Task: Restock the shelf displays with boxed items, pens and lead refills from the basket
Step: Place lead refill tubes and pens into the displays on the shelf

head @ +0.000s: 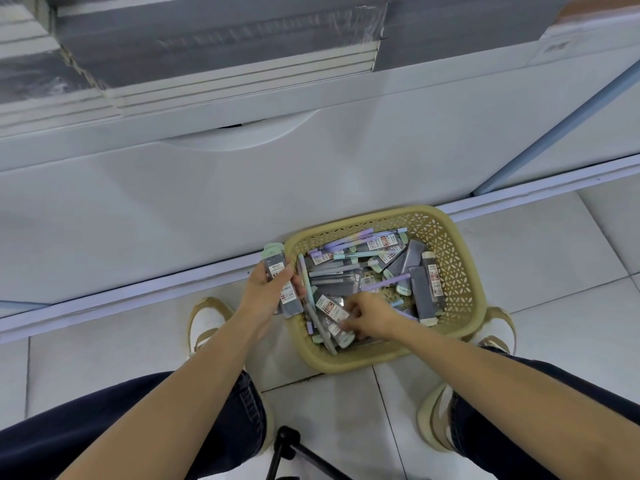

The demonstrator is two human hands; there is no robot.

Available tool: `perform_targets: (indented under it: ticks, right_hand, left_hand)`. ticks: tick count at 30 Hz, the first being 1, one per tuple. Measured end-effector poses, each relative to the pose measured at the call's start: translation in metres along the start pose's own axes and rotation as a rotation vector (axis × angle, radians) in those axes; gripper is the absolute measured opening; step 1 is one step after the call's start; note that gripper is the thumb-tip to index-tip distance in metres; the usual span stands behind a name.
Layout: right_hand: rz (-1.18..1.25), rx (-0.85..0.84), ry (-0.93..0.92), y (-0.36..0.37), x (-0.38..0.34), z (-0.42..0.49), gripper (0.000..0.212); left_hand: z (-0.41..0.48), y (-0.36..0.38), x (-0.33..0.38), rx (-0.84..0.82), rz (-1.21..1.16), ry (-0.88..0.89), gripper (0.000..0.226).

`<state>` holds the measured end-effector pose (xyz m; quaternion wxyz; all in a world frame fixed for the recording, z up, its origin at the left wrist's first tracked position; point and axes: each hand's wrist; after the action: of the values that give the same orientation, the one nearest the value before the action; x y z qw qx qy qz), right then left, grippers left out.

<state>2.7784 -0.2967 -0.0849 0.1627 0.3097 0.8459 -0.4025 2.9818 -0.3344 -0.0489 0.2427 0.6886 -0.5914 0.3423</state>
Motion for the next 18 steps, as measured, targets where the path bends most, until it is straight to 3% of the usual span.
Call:
perform_targets:
  ticks: [4,6,9,13,16,18]
  right_hand:
    - [0.059,-0.020,-0.028,-0.050,0.007,0.006,0.014]
    - [0.249,-0.018,-0.033,-0.077,0.005,0.005,0.011]
    - [0.551,-0.009,-0.056,-0.109,-0.005,0.001,0.022]
    - [0.596,-0.104,-0.134,-0.107,-0.029,-0.010,0.027]
    - [0.622,-0.184,-0.178,-0.086,-0.042,-0.017,0.014]
    - [0.663,-0.132,-0.115,-0.068,-0.039,-0.017,0.026]
  left_hand:
    - [-0.001,0.005,0.003,0.032,-0.030,-0.035,0.006]
    - [-0.004,0.011,0.007,0.025,-0.080,-0.069,0.006]
    - [-0.013,0.024,0.020,-0.014,-0.137,-0.046,0.010]
    - [-0.030,0.041,0.035,-0.103,-0.124,0.073,0.038]
    - [-0.034,0.041,0.036,-0.061,-0.108,0.118,0.025]
    - [-0.031,0.032,0.032,-0.017,-0.089,0.124,0.021]
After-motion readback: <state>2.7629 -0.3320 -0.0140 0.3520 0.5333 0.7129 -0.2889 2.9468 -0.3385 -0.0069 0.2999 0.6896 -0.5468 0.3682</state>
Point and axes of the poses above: each hand's wrist, its own z-axis towards the middle knuckle, its own y-axis out of the palm, x = y × z, and after that the axes turned 12 degrees about x, right-handed
